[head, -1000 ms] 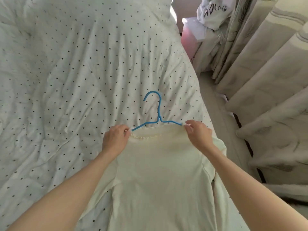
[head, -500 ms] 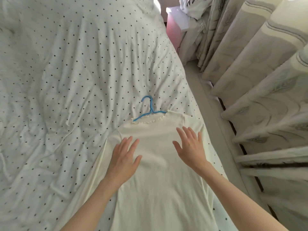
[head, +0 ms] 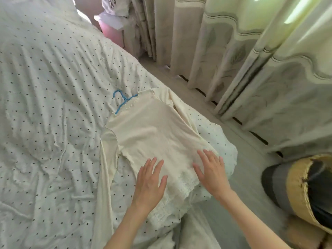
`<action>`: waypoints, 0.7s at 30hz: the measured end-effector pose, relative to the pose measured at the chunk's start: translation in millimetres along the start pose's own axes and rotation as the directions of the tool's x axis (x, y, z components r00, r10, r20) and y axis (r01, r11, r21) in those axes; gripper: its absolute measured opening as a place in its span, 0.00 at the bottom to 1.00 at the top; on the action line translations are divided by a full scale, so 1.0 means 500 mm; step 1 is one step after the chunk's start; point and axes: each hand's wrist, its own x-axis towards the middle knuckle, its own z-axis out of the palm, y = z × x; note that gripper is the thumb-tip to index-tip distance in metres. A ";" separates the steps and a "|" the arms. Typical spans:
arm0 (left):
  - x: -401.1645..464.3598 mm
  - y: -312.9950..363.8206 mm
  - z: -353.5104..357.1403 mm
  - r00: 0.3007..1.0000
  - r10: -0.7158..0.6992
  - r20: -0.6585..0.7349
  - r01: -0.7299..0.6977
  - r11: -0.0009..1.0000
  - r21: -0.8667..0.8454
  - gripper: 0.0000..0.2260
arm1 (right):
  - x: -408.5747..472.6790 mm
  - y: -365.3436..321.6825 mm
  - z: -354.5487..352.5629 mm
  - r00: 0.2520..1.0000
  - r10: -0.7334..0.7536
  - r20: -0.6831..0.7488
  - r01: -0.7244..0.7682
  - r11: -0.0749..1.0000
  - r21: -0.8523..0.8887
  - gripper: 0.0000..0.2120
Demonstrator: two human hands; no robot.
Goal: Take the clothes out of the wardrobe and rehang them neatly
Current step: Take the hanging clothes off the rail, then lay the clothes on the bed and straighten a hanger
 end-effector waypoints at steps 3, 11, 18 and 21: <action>-0.025 0.051 0.001 0.993 0.115 0.027 -0.115 0.993 -0.013 0.32 | -0.110 0.043 -0.029 0.988 0.130 -0.086 -0.125 0.990 0.061 0.25; -0.075 0.293 0.095 0.808 0.581 0.094 -0.587 0.807 0.060 0.22 | -0.434 0.185 -0.088 0.781 0.533 -0.325 -0.478 0.846 0.237 0.23; -0.235 0.544 0.254 0.496 0.828 0.260 -0.859 0.513 0.006 0.22 | -0.779 0.316 -0.114 0.430 0.821 -0.376 -0.702 0.566 0.432 0.26; -0.328 0.642 0.316 0.369 0.881 0.296 -0.917 0.396 -0.036 0.21 | -0.921 0.365 -0.117 0.297 0.880 -0.372 -0.770 0.450 0.452 0.26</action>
